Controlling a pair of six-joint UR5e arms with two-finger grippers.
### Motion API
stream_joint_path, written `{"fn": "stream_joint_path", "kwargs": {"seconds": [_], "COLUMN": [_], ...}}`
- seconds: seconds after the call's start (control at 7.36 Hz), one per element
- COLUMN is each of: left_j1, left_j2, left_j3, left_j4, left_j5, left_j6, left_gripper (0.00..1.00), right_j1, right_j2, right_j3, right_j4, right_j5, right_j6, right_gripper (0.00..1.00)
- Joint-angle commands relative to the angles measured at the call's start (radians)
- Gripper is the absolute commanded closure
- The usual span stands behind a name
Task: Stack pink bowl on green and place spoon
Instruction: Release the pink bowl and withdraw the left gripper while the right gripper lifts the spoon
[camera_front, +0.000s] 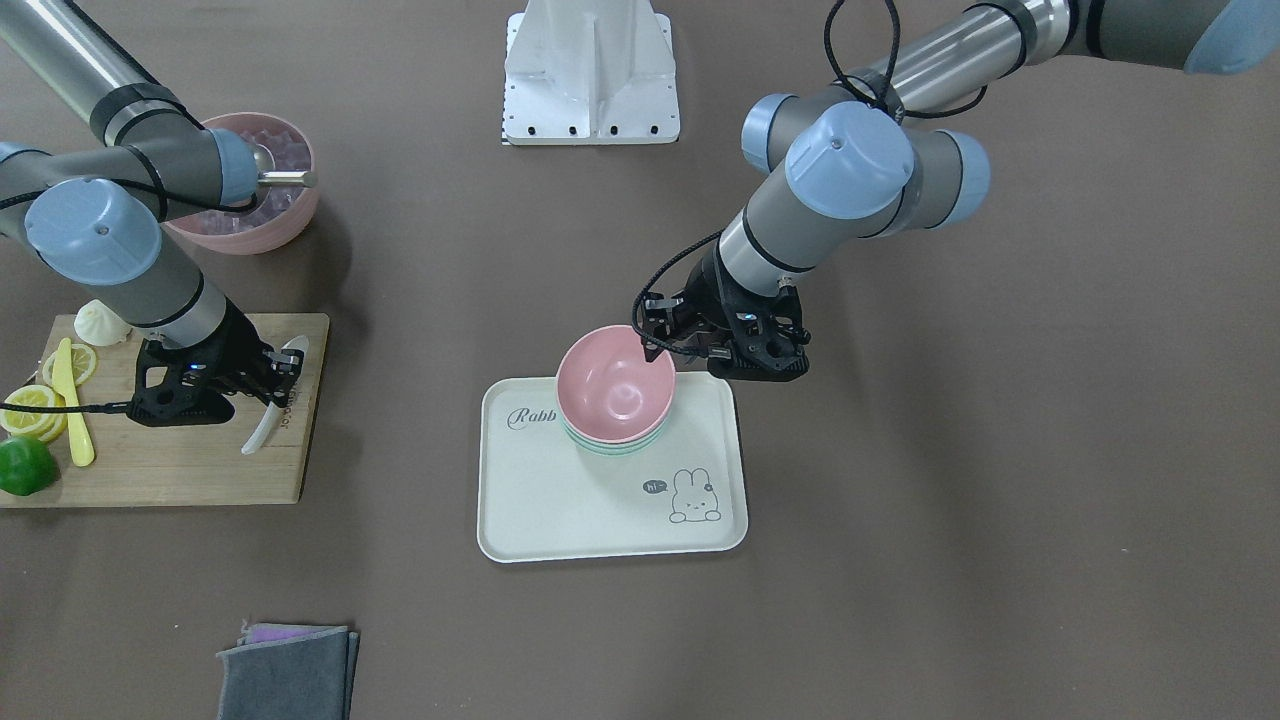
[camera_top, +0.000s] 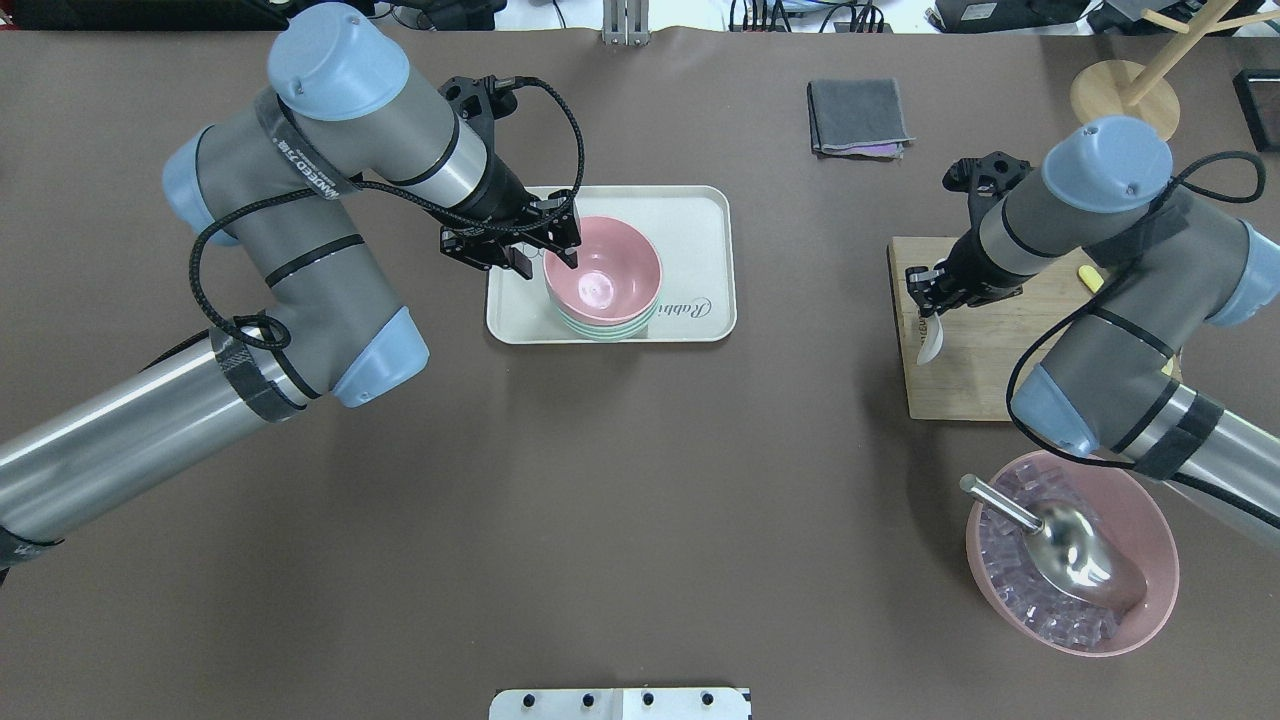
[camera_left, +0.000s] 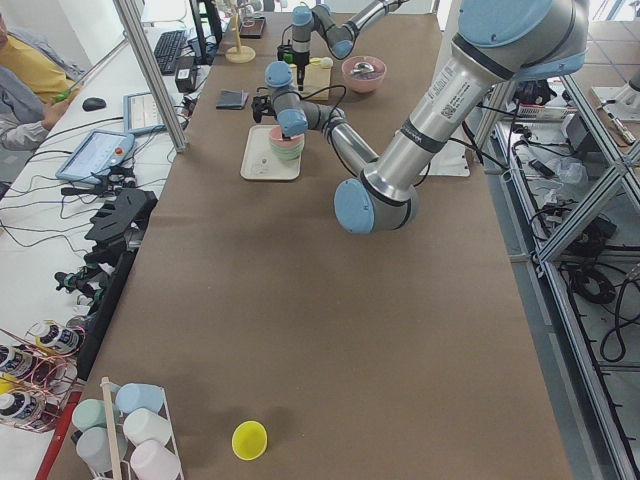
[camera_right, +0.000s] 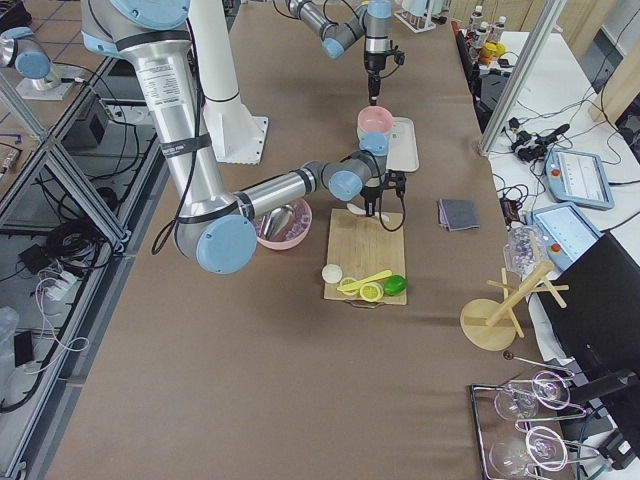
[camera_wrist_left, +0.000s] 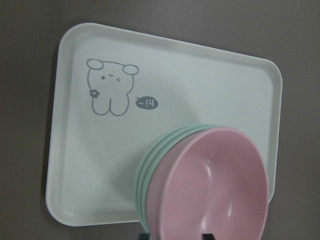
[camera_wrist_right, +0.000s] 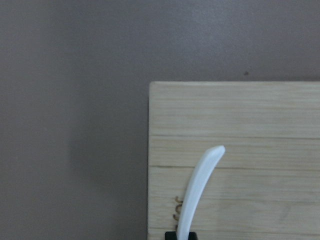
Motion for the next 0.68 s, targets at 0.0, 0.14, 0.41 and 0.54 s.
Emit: {"fn": "stream_joint_path", "kwargs": {"seconds": [0.0,0.14,0.41,0.54], "left_j1": [-0.016,-0.068,-0.162,-0.215], "left_j2": [0.188,0.244,0.418,0.512], "left_j3": [-0.208,-0.251,-0.314,-0.349], "left_j4": [-0.011,-0.008,-0.009,-0.011], "left_j5": [0.000,-0.049,-0.120,-0.157], "left_j6": [-0.003,0.010,0.210,0.308], "left_gripper": [0.02,0.02,0.02,0.02], "right_j1": [0.030,0.024,-0.050,-0.108], "right_j2": [0.144,0.226,0.350,0.418], "right_j3": [0.031,0.040,0.039,0.021], "right_j4": [-0.180,-0.232,-0.226,-0.226], "right_j5": [0.035,0.036,0.026,-0.011], "right_j6": [0.052,0.156,0.410,0.518], "right_gripper": [1.00,1.00,1.00,1.00]}}
